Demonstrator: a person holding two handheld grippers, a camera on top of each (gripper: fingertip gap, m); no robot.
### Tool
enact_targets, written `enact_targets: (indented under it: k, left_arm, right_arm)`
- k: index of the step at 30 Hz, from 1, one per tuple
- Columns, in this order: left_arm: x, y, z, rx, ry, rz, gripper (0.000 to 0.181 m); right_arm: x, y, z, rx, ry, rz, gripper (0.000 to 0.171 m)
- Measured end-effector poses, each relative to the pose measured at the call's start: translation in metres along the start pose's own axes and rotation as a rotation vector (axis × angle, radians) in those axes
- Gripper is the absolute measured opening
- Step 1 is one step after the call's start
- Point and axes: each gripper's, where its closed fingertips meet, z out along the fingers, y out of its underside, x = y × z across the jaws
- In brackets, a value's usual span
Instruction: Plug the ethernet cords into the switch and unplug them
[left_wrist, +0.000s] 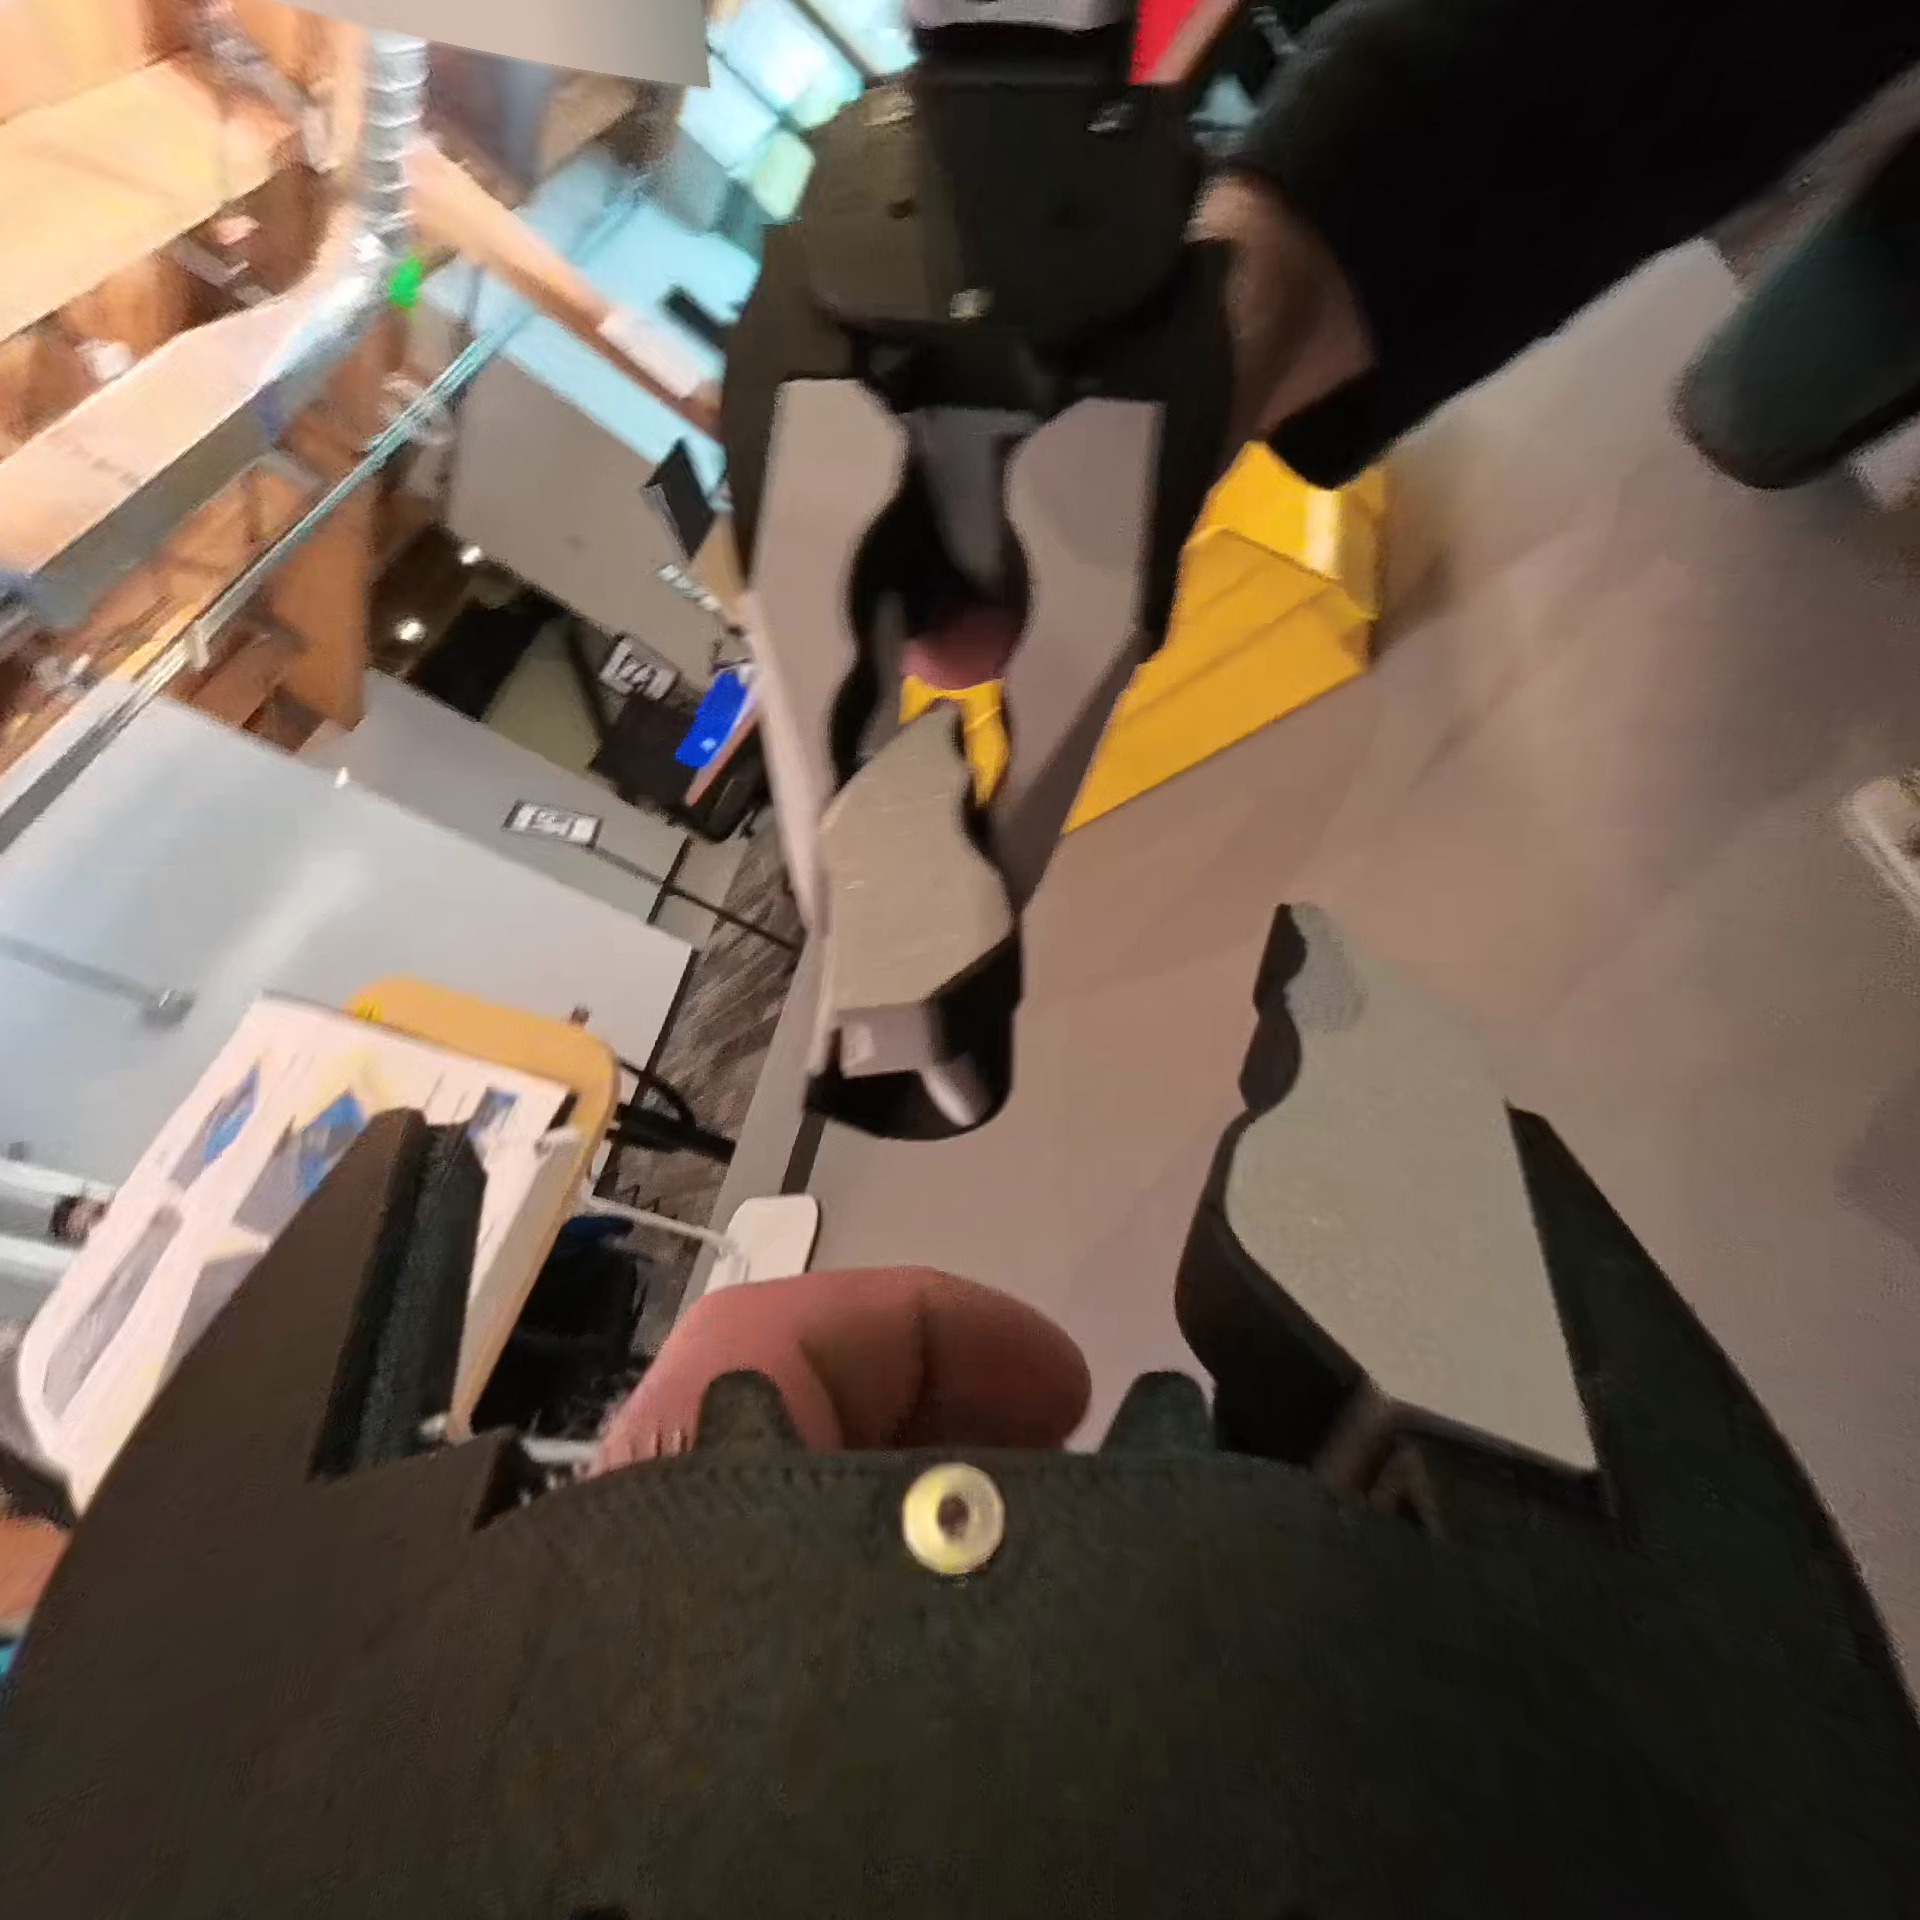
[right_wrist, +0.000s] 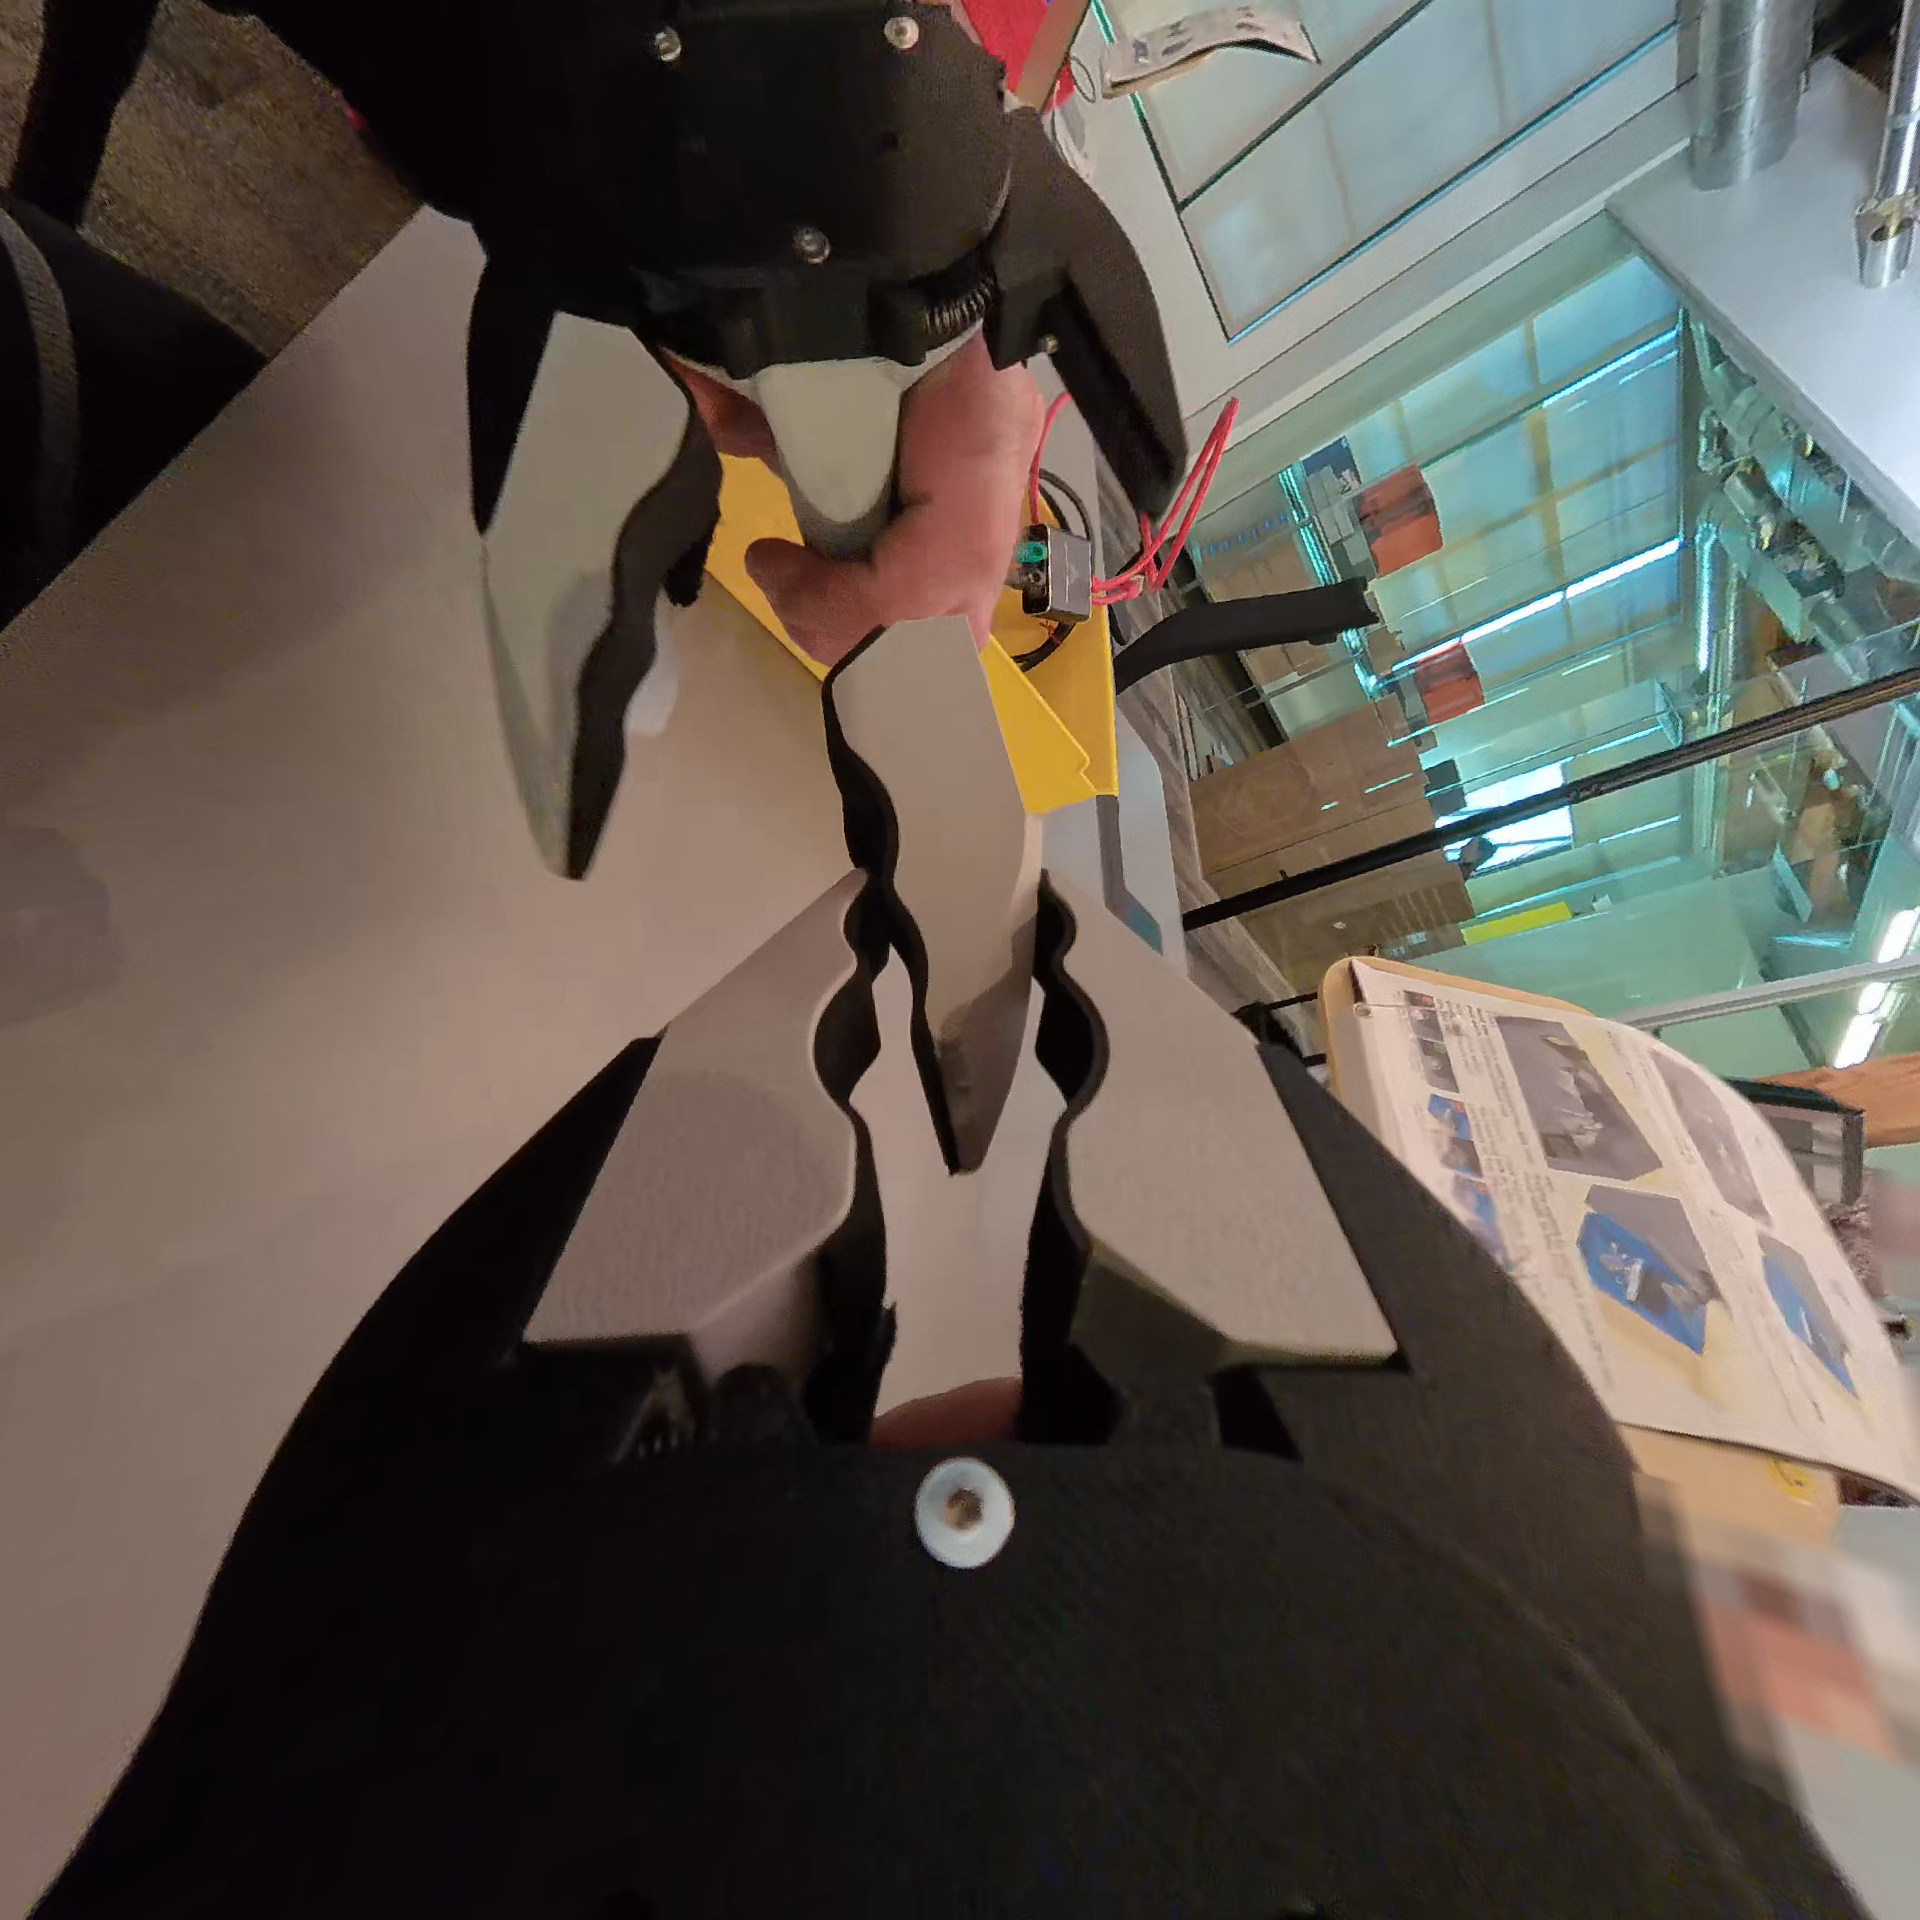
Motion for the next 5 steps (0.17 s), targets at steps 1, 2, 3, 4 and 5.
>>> enact_targets:
  k: [1, 2, 3, 4, 5]
  left_arm:
    - [-0.007, 0.004, -0.001, 0.002, -0.038, -0.070, 0.111]
    - [-0.014, 0.009, -0.001, -0.003, -0.067, -0.193, 0.116]
    - [-0.014, 0.016, -0.001, -0.013, -0.050, -0.325, 0.122]
    - [-0.013, 0.022, -0.002, -0.017, -0.025, -0.428, 0.122]
    - [-0.016, 0.031, -0.003, -0.029, -0.047, -0.507, 0.122]
  right_arm:
    - [0.000, 0.002, 0.002, -0.006, 0.001, 0.026, 0.024]
    - [0.000, 0.006, 0.005, -0.024, 0.013, 0.048, 0.024]
    - [0.002, 0.013, 0.009, -0.057, 0.036, 0.063, 0.024]
    - [0.002, 0.023, 0.014, -0.104, 0.056, 0.076, 0.024]
    - [0.002, 0.034, 0.019, -0.161, 0.079, 0.094, 0.024]
